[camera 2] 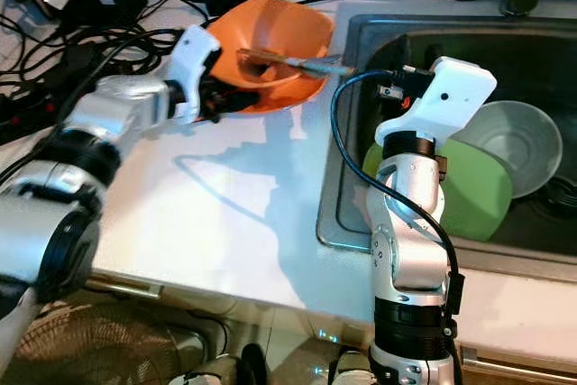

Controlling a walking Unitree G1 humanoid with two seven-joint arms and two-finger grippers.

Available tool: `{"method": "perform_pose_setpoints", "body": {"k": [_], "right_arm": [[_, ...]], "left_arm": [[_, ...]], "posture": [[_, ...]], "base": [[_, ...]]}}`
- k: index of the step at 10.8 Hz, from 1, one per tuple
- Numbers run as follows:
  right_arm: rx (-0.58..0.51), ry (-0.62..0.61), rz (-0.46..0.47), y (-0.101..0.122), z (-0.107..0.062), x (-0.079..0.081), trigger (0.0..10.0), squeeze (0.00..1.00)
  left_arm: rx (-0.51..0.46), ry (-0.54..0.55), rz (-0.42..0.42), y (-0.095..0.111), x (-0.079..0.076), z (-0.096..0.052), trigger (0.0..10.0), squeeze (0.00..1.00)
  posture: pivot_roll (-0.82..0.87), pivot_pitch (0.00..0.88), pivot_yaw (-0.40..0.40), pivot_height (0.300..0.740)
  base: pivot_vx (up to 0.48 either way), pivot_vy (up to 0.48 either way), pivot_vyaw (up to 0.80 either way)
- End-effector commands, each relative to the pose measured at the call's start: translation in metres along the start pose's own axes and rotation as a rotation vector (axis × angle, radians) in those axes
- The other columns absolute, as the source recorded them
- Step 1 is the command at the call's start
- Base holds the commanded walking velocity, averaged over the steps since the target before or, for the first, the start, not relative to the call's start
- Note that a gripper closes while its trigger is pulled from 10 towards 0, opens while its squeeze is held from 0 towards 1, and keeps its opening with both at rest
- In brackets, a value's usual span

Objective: Kitchen organization

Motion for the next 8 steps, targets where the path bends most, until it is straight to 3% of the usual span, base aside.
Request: {"method": "perform_pose_setpoints", "body": {"k": [1,3,4,6,7,8], "right_arm": [[0.091,-0.011,-0.033,-0.026,-0.006,-0.01,10.0,0.0],[0.088,-0.005,-0.034,-0.027,0.0,-0.011,10.0,0.0],[0.085,-0.003,-0.04,-0.027,0.002,-0.012,10.0,0.0],[0.08,-0.001,-0.054,-0.029,0.008,-0.015,10.0,0.0],[0.074,0.007,-0.059,-0.029,0.013,-0.015,10.0,0.0],[0.073,0.01,-0.061,-0.029,0.015,-0.015,10.0,0.0]], "left_arm": [[0.169,0.016,-0.075,-0.049,0.009,-0.004,10.0,0.0],[0.14,0.012,-0.058,-0.05,0.01,-0.014,10.0,0.0],[0.068,0.016,-0.059,-0.048,0.006,-0.017,10.0,0.0],[0.002,-0.034,-0.082,-0.06,-0.026,-0.024,10.0,0.0],[0.004,-0.064,-0.106,-0.069,-0.044,-0.029,10.0,0.0],[0.021,-0.084,-0.107,-0.075,-0.052,-0.032,10.0,0.0]], "posture": [[-0.03,0.223,0.213,0.74],[-0.01,0.221,0.2,0.74],[0.0,0.221,0.186,0.74],[0.02,0.205,0.154,0.74],[0.03,0.198,0.148,0.74],[0.03,0.192,0.145,0.74]], "base": [[0.0,0.0,0.0],[0.0,0.0,0.0],[0.0,0.0,0.0],[0.0,0.0,0.0],[0.0,0.0,0.0],[0.0,0.0,0.0]]}}
Point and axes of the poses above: a point about 5 cm out from each wrist's last joint towards the gripper, its own z axis pointing out of the wrist towards the gripper, its own y axis along the axis of the wrist's last joint, x = y × z, the point moved 3 cm from there along z, pointing out of the wrist towards the gripper, and after that the axes turned 12 degrees about -z, right-handed, at the moved point
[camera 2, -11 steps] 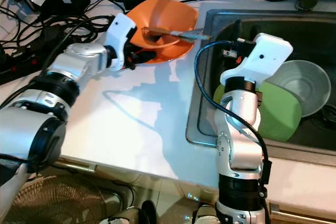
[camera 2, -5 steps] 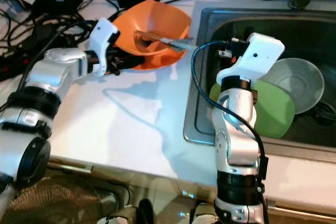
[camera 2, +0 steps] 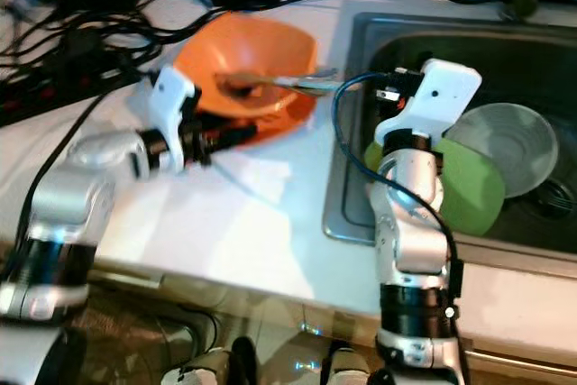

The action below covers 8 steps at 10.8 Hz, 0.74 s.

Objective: Kitchen organization

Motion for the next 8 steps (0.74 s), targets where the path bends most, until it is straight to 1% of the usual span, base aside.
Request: {"method": "perform_pose_setpoints", "body": {"k": [1,3,4,5,8], "right_arm": [[0.01,-0.016,-0.018,-0.005,0.002,-0.01,10.0,0.0],[0.0,-0.025,-0.025,-0.005,0.005,-0.014,10.0,0.0],[-0.003,-0.025,-0.026,-0.005,0.006,-0.015,10.0,0.0],[-0.012,-0.026,-0.031,-0.005,0.008,-0.017,10.0,0.0],[-0.02,-0.026,-0.039,-0.005,0.013,-0.02,10.0,0.0]], "left_arm": [[0.163,0.004,-0.073,-0.041,-0.003,-0.002,10.0,0.0],[0.176,0.008,-0.075,-0.042,-0.013,-0.013,10.0,0.0],[0.178,0.016,-0.078,-0.042,-0.016,-0.016,10.0,0.0],[0.181,0.039,-0.079,-0.039,-0.021,-0.026,10.0,0.0],[0.185,0.085,-0.083,-0.04,-0.031,-0.043,10.0,0.0]], "posture": [[0.04,0.186,0.145,0.74],[0.06,0.169,0.145,0.74],[0.06,0.169,0.145,0.74],[0.06,0.161,0.146,0.74],[0.08,0.146,0.13,0.74]], "base": [[0.0,0.0,0.0],[0.0,0.0,0.0],[0.0,0.0,0.0],[0.0,0.0,0.0],[0.0,0.0,0.0]]}}
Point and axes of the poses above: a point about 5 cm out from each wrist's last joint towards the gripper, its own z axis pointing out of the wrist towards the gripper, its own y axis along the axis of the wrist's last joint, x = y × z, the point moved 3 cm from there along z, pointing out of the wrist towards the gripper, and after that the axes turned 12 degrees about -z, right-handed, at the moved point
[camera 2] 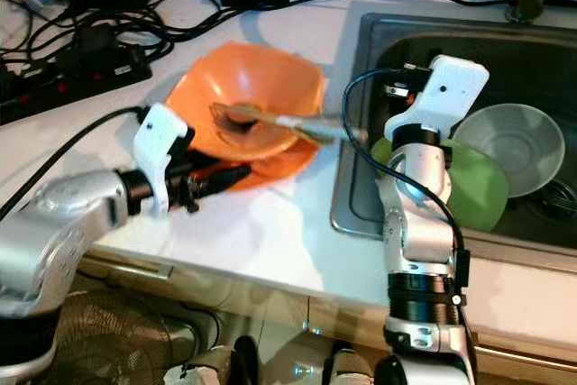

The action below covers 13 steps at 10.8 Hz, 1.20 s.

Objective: Kitchen organization

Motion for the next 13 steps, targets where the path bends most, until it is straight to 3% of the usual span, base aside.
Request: {"method": "perform_pose_setpoints", "body": {"k": [1,4,6,9,11,12,13], "right_arm": [[-0.01,-0.021,-0.015,0.0,0.006,-0.012,10.0,0.0],[-0.019,-0.004,-0.015,0.001,0.014,-0.009,10.0,0.0],[-0.031,0.018,-0.01,0.002,0.023,-0.003,10.0,0.0],[-0.044,0.015,-0.013,0.003,0.026,-0.006,10.0,0.0],[-0.059,0.007,-0.026,0.006,0.031,-0.011,10.0,0.0],[-0.06,0.003,-0.032,0.005,0.03,-0.014,10.0,0.0],[-0.056,0.001,-0.035,0.003,0.029,-0.014,10.0,0.0]], "left_arm": [[0.069,0.059,-0.058,-0.017,0.006,-0.004,10.0,0.0],[0.001,0.149,-0.046,0.0,0.018,-0.008,10.0,0.0],[-0.042,0.232,-0.014,0.015,0.034,-0.021,10.0,0.0],[-0.086,0.287,-0.023,0.027,0.046,-0.033,10.0,0.0],[-0.075,0.432,0.059,0.031,0.073,-0.054,10.0,0.0],[-0.135,0.578,0.081,0.038,0.095,-0.067,10.0,0.0],[-0.219,0.693,0.085,0.041,0.109,-0.07,10.0,0.0]], "posture": [[0.09,0.137,0.114,0.74],[0.11,0.113,0.08,0.74],[0.13,0.106,0.062,0.74],[0.12,0.102,0.051,0.74],[0.12,0.103,0.042,0.74],[0.12,0.095,0.04,0.74],[0.11,0.078,0.037,0.74]], "base": [[0.0,0.0,0.0],[0.0,0.0,0.0],[0.0,0.0,0.0],[0.0,0.0,0.0],[0.0,0.0,0.0],[0.0,0.0,0.0],[0.0,0.0,0.0]]}}
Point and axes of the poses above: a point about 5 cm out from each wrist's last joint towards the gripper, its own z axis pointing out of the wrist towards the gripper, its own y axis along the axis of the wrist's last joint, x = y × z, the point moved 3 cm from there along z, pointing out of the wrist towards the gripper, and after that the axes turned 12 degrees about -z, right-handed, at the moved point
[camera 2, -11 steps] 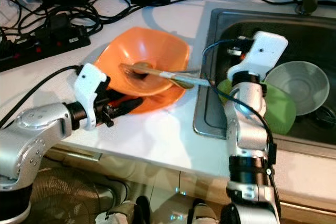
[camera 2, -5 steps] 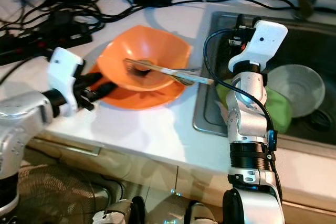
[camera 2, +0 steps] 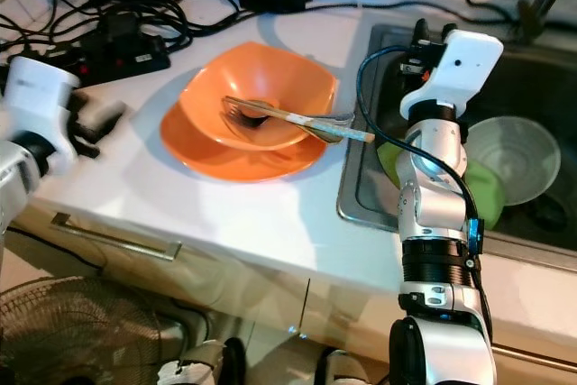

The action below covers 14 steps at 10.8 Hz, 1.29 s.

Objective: Kitchen organization

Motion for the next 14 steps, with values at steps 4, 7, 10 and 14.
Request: {"method": "perform_pose_setpoints", "body": {"k": [4,7,10,14], "right_arm": [[-0.038,-0.001,-0.025,0.009,0.004,-0.006,10.0,0.0],[-0.062,0.02,-0.002,0.015,0.005,0.003,10.0,0.0],[-0.056,0.04,0.002,0.013,0.001,0.007,10.0,0.0],[-0.051,0.097,-0.051,0.011,-0.002,0.015,10.0,0.0]], "left_arm": [[-0.345,0.162,0.119,0.037,-0.023,0.023,10.0,0.0],[-0.518,0.06,0.072,0.059,-0.063,0.036,10.0,0.0],[-0.562,0.012,0.068,0.061,-0.076,0.04,10.0,0.0],[-0.585,-0.002,0.078,0.065,-0.076,0.039,10.0,0.0]], "posture": [[0.07,0.081,0.025,0.74],[0.05,0.08,0.034,0.74],[0.04,0.07,0.042,0.74],[0.05,0.073,0.042,0.74]], "base": [[0.0,0.0,0.0],[0.0,-0.32,0.0],[0.0,-0.48,0.0],[0.0,-0.324,0.1]]}}
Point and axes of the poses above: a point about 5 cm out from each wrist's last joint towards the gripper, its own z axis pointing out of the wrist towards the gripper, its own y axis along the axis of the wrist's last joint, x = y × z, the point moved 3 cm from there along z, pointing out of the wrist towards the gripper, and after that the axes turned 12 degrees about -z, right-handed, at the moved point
